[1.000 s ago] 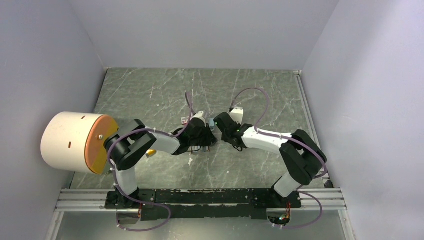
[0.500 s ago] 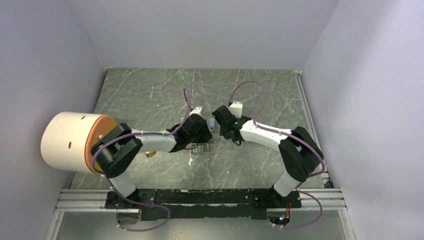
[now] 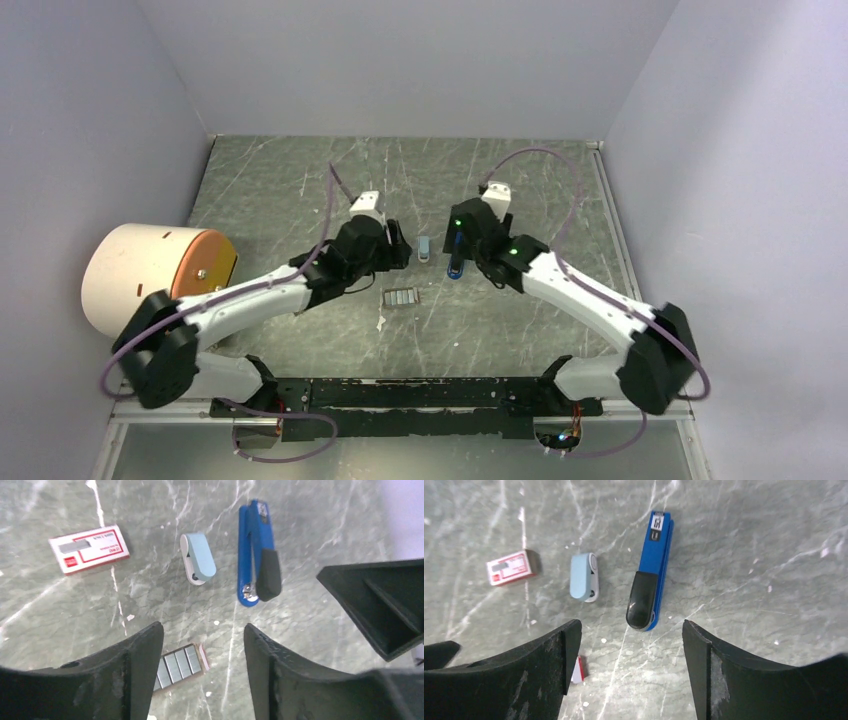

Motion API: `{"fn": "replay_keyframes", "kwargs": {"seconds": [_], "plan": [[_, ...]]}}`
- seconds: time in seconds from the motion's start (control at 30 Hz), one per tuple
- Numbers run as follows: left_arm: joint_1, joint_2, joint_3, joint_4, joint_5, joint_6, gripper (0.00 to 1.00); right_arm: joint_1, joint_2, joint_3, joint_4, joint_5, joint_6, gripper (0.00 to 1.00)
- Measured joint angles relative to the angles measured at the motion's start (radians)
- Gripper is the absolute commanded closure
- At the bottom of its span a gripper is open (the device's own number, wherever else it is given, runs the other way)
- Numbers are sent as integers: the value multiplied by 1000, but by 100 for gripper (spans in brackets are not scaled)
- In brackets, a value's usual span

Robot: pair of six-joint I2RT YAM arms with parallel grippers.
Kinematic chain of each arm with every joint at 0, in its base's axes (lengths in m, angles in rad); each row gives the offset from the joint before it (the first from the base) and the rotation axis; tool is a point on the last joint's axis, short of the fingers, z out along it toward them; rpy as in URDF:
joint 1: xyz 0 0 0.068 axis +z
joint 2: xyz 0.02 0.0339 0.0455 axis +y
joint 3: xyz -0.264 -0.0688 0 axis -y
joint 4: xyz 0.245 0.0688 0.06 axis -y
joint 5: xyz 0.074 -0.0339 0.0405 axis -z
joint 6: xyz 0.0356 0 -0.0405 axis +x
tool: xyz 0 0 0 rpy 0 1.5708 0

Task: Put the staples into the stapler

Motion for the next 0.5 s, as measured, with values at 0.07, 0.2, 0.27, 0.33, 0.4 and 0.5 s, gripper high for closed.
{"fn": "replay_keyframes", "kwargs": {"seconds": [0.07,0.2,0.27,0.33,0.4,0.5], "plan": [[0,-98,0,-64,-34,22,22,0,-91,-9,-3,2,-21,11],[0,-285,23,-222,-101,62,18,0,-272,-36,-59,11,-42,0],[0,-363,64,-327,-143,78,13,0,-351,-33,-119,35,-30,0],[0,-435,125,-443,-192,93,10,0,-421,-8,-213,74,-1,0],[0,-501,185,-545,-241,106,9,0,-473,33,-294,106,24,0],[0,-593,288,-690,-314,119,9,0,-549,93,-369,142,38,0]]}}
